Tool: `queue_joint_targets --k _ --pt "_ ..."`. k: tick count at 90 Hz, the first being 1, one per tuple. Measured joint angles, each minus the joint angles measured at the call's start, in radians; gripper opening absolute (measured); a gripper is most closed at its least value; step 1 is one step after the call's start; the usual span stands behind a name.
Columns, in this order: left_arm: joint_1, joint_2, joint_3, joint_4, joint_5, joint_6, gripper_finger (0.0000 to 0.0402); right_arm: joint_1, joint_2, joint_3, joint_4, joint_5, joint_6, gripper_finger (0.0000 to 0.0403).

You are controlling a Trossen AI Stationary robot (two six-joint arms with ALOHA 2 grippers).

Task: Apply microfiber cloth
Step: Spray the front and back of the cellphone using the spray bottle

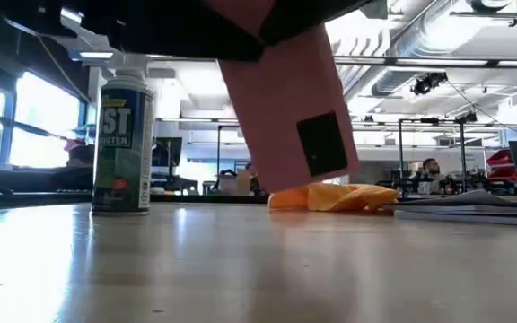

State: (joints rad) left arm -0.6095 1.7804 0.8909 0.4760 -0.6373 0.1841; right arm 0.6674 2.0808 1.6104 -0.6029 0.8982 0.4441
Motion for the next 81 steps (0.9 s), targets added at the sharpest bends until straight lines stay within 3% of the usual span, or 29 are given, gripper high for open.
queue_joint_targets --k 21,46,81 --pt "-0.036 -0.001 0.000 -0.001 -0.006 0.008 0.0021 -0.017 0.001 0.044 -0.003 -0.088 -0.047 0.0009" --pt "-0.110 -0.140 0.000 -0.085 -0.085 0.031 0.0055 -0.026 0.001 0.152 -0.145 -0.126 -0.060 0.0003" --pt "-0.204 -0.359 0.001 -0.074 -0.088 0.035 0.0061 -0.027 0.001 0.385 -0.261 -0.129 -0.098 0.0001"
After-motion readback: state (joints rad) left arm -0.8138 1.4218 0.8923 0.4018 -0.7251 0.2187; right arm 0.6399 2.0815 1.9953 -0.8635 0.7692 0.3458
